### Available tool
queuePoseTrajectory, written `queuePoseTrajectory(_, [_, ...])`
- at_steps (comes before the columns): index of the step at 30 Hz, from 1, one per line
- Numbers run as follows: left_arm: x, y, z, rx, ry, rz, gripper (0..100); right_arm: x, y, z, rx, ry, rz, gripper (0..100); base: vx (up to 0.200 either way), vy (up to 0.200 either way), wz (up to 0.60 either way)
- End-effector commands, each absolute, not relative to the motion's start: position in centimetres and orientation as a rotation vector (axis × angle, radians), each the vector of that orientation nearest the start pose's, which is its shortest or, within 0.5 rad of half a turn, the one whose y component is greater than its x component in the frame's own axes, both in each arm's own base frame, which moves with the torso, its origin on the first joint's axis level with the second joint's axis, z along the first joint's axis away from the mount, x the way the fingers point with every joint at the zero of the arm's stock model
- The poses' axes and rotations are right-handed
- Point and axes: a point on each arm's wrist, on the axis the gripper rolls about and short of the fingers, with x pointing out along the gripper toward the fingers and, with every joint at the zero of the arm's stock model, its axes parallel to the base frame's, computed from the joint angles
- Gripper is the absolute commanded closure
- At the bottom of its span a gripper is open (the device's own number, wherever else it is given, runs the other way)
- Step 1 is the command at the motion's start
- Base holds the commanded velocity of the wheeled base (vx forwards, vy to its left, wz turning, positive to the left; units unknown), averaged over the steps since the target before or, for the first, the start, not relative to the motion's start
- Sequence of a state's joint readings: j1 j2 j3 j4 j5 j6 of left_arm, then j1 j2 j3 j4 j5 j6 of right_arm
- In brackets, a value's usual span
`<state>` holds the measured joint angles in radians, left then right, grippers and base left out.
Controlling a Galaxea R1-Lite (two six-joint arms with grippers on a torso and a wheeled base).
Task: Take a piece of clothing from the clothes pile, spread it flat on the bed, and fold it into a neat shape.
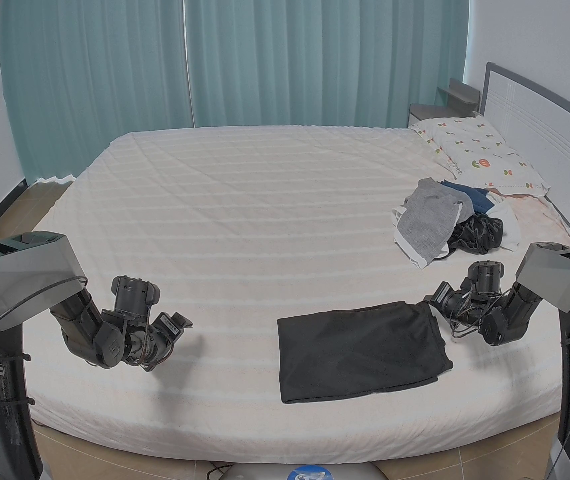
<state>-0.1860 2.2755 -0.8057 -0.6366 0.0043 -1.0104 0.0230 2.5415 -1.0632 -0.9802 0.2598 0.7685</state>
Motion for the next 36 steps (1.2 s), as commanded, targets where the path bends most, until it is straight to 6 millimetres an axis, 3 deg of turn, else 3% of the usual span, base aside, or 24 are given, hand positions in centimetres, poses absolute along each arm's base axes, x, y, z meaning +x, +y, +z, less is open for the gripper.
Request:
queuePoseTrajectory(1, [35.0, -6.6, -1.4, -0.868, 0.840, 0.263, 0, 42.9, 1.5, -4.4, 0.801, 0.560, 0.055, 100, 0.000, 0.000, 0.00])
queuePoseTrajectory(18, [35.0, -6.6, -1.5, -0.867, 0.840, 0.265, 0, 42.9, 1.1, -4.3, 0.783, 0.540, -0.003, 100, 0.000, 0.000, 0.00])
queuePoseTrajectory(19, [35.0, -6.6, -1.5, -0.867, 0.840, 0.265, 0, 42.9, 1.1, -4.3, 0.783, 0.540, -0.003, 0, 0.000, 0.000, 0.00])
queuePoseTrajectory(23, [35.0, -6.6, -1.5, -0.867, 0.840, 0.265, 0, 42.7, 1.2, -4.2, 0.776, 0.526, 0.006, 0, 0.000, 0.000, 0.00])
queuePoseTrajectory(29, [35.0, -6.6, -1.4, -0.867, 0.839, 0.263, 0, 39.6, -0.8, -1.0, 0.817, 0.506, 0.026, 0, 0.000, 0.000, 0.00])
queuePoseTrajectory(36, [35.0, -6.9, -1.4, -0.859, 0.836, 0.262, 0, 37.3, -1.2, -1.1, 0.833, 0.498, 0.115, 0, -0.114, 0.000, 0.00])
